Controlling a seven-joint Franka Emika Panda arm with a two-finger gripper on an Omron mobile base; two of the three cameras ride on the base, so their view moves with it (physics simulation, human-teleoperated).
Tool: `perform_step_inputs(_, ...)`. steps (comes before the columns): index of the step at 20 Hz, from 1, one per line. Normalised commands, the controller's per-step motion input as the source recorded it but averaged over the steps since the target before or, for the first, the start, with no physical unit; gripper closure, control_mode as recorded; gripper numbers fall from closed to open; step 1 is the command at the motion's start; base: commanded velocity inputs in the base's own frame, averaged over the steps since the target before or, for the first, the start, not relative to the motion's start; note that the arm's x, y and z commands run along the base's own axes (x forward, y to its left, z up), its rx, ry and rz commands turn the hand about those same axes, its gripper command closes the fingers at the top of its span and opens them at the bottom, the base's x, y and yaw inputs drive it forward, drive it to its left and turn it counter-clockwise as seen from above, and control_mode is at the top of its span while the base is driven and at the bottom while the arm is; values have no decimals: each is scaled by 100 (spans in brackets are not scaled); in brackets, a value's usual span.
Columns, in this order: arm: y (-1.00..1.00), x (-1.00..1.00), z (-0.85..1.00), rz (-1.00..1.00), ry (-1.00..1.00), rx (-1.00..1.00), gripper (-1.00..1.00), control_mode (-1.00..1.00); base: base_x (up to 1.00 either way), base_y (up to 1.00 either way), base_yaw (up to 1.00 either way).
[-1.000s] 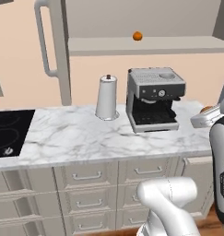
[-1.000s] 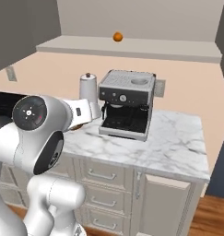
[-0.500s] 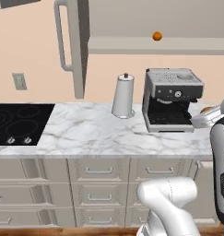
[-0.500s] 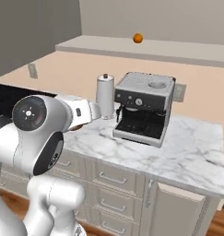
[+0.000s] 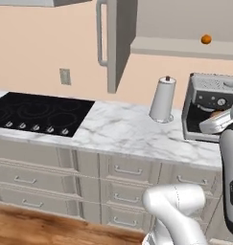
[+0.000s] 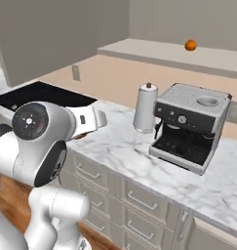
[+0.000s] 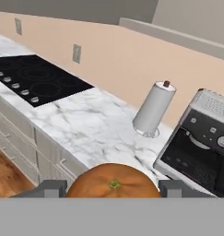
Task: Pick the tangerines from the cabinet and place them in one bowl. Pick the mango from the sink and place it in the other bowl.
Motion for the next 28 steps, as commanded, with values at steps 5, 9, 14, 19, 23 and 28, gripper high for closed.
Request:
perform_step_inputs(5,0,0,0,0,0,0,100,100,0,31,43)
perform_step_inputs(9,0,0,0,0,0,0,100,100,0,29,43)
perform_step_inputs(14,0,0,0,0,0,0,100,100,0,27,44)
perform_step_inputs(19,0,0,0,0,0,0,100,100,0,25,45)
perform_step_inputs(23,0,0,0,0,0,0,100,100,0,24,45)
perform_step_inputs(28,0,0,0,0,0,0,100,100,0,24,46)
